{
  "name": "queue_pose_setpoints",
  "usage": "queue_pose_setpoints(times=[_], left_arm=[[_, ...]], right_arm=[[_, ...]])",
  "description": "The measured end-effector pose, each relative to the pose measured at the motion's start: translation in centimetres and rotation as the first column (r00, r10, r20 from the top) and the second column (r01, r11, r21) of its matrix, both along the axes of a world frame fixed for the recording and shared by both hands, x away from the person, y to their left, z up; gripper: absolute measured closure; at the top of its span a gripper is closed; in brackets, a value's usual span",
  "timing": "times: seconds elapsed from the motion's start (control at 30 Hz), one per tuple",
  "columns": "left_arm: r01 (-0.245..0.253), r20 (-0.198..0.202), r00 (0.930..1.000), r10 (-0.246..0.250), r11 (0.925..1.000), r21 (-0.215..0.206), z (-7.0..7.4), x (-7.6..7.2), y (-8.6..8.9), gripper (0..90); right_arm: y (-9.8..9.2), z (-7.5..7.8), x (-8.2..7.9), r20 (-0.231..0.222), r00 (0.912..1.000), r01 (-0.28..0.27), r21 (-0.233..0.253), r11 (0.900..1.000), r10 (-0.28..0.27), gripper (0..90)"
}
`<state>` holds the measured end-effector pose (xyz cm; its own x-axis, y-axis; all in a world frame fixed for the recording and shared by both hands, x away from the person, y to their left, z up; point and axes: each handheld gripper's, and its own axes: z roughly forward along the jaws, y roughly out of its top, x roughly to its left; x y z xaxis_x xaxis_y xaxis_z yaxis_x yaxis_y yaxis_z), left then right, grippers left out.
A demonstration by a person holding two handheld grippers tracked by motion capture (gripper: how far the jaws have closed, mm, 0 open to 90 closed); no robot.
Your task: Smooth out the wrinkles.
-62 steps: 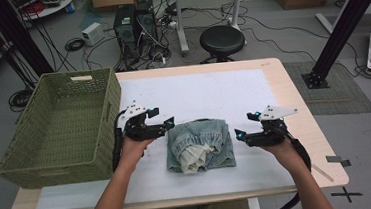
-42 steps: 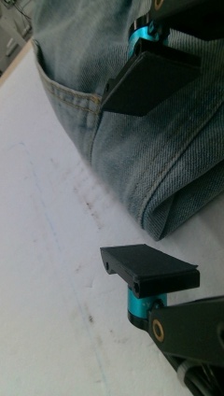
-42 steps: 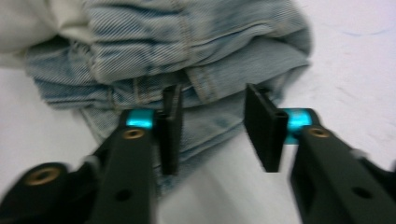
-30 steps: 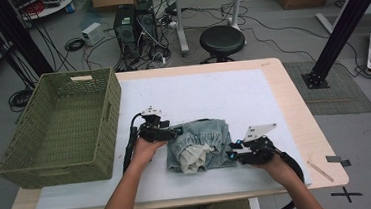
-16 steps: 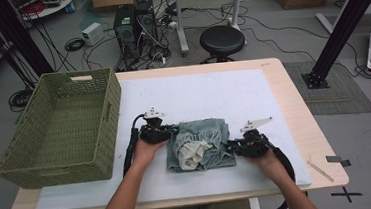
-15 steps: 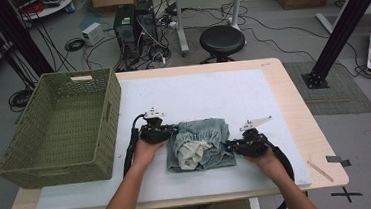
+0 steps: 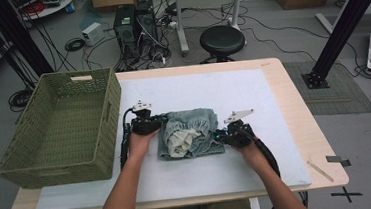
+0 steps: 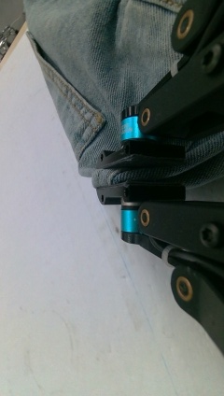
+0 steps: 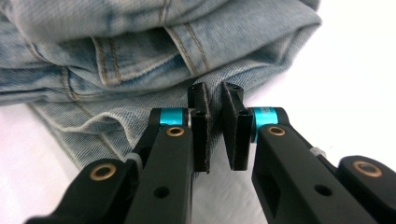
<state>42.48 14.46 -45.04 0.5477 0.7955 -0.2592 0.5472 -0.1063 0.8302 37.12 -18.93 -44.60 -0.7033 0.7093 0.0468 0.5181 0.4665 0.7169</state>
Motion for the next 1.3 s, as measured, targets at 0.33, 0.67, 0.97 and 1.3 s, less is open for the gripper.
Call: queue_pose_setpoints(times=[0.33, 0.67, 0.97, 1.3], left_arm=[[-0.009, 0.030, 0.9995, 0.010, 0.9999, -0.012, 0.4, -0.3, 0.2, 65.5], [0.026, 0.143, 0.9897, -0.011, 0.9942, -0.104, 2.4, -1.4, 1.3, 44.3], [0.113, 0.195, 0.9767, -0.091, 0.9876, -0.108, 4.5, -2.1, 1.3, 35.3], [0.133, 0.206, 0.9727, -0.107, 0.9847, -0.113, 5.0, -2.5, 1.3, 29.1]], right_arm=[[-2.4, 1.1, -1.0, 0.020, 0.9996, 0.016, 0.066, 0.998, -0.017, 75.9], [0.1, 0.7, -1.5, 0.017, 0.9861, -0.165, -0.021, 0.986, 0.165, 73.8], [-0.8, 1.4, -1.7, 0.008, 0.9885, -0.151, 0.018, 0.988, 0.151, 61.1], [0.9, 5.9, 1.2, 0.133, 0.9905, -0.055, 0.168, 0.984, 0.033, 45.9]])
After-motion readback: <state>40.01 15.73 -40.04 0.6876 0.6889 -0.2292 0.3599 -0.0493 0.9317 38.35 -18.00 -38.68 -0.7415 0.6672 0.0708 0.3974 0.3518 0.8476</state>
